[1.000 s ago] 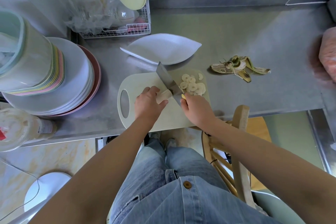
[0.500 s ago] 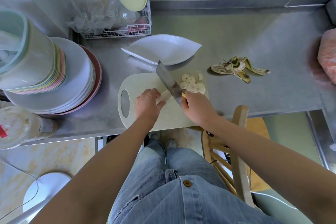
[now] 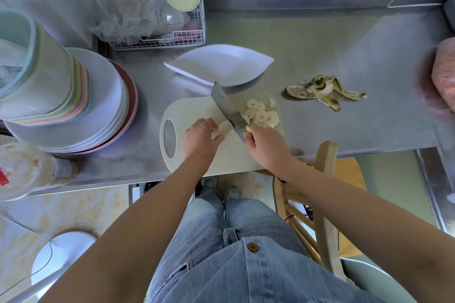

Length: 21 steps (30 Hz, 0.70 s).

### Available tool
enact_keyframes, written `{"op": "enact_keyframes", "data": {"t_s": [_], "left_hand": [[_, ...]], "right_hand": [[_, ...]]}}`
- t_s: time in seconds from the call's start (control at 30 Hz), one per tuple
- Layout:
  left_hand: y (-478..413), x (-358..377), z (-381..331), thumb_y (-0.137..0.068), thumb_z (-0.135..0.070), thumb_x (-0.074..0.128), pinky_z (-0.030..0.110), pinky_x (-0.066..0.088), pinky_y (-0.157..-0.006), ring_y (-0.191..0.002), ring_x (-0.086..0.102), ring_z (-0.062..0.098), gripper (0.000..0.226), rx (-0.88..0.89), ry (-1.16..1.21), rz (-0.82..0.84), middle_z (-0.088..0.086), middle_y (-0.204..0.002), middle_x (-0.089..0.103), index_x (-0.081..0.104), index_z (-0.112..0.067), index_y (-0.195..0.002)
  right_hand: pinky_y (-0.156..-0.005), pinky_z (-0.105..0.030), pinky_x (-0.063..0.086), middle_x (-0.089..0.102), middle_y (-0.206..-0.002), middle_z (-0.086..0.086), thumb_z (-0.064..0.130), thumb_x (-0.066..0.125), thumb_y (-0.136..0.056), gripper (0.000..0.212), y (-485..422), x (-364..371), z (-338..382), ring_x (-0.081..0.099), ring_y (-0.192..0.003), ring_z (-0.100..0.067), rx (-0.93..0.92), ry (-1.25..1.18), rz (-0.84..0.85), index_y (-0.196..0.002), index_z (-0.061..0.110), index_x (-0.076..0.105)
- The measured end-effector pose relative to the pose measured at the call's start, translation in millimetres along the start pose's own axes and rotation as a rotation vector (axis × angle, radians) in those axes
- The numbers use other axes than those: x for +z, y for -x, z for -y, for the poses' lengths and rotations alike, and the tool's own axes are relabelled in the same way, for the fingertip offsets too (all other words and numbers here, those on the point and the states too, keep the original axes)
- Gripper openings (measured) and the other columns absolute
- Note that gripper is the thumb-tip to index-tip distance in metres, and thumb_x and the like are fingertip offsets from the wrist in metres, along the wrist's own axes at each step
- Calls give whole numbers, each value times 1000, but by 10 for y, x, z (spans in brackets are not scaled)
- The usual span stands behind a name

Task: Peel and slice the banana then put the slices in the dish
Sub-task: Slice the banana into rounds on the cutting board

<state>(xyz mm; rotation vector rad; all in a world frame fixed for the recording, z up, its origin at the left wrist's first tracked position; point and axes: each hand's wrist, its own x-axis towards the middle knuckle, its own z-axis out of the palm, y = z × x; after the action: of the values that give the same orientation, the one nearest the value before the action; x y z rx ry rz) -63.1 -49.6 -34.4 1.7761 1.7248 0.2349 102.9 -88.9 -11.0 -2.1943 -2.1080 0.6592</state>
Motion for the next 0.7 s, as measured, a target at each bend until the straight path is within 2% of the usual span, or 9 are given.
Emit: {"op": "enact_keyframes", "data": {"t_s": [0.1, 0.27, 0.4, 0.57, 0.7], "left_hand": [[0, -4, 0, -82, -28, 73, 36, 50, -80, -89, 62, 25, 24, 7, -10, 2, 2, -104, 66, 67, -16, -102], [1, -15, -11, -82, -28, 72, 36, 49, -81, -90, 61, 26, 24, 7, -19, 2, 3, -104, 65, 67, -15, -103], [6, -14, -18, -83, -27, 72, 36, 49, -81, -90, 61, 26, 24, 8, -18, -1, 3, -104, 66, 67, -15, -102], [8, -12, -16, -82, -28, 72, 35, 49, -80, -90, 61, 25, 23, -1, -11, -1, 2, -104, 66, 67, -16, -101], [6, -11, -22, -82, -28, 73, 34, 49, -79, -89, 61, 25, 23, -4, -11, -2, 2, -104, 66, 67, -16, -101]], "right_hand": [[-50, -29, 24, 33, -57, 1, 26, 37, -99, 23, 3, -97, 14, 42, -56, -23, -6, -6, -23, -79, 13, 35], [-47, -27, 21, 32, -57, 2, 26, 36, -99, 23, 22, -135, 20, 44, -57, -22, -19, 14, 9, -80, 13, 36], [-52, -28, 27, 40, -62, -3, 26, 36, -99, 20, 29, -116, 24, 45, -59, -23, -16, 20, 10, -82, 14, 38], [-45, -25, 18, 32, -57, 3, 25, 35, -99, 22, 21, -100, 32, 38, -55, -19, -4, 25, 32, -80, 13, 35], [-55, -30, 31, 44, -66, -3, 24, 34, -100, 22, 0, -11, 41, 47, -63, -22, -6, 23, 55, -86, 10, 44]]}}
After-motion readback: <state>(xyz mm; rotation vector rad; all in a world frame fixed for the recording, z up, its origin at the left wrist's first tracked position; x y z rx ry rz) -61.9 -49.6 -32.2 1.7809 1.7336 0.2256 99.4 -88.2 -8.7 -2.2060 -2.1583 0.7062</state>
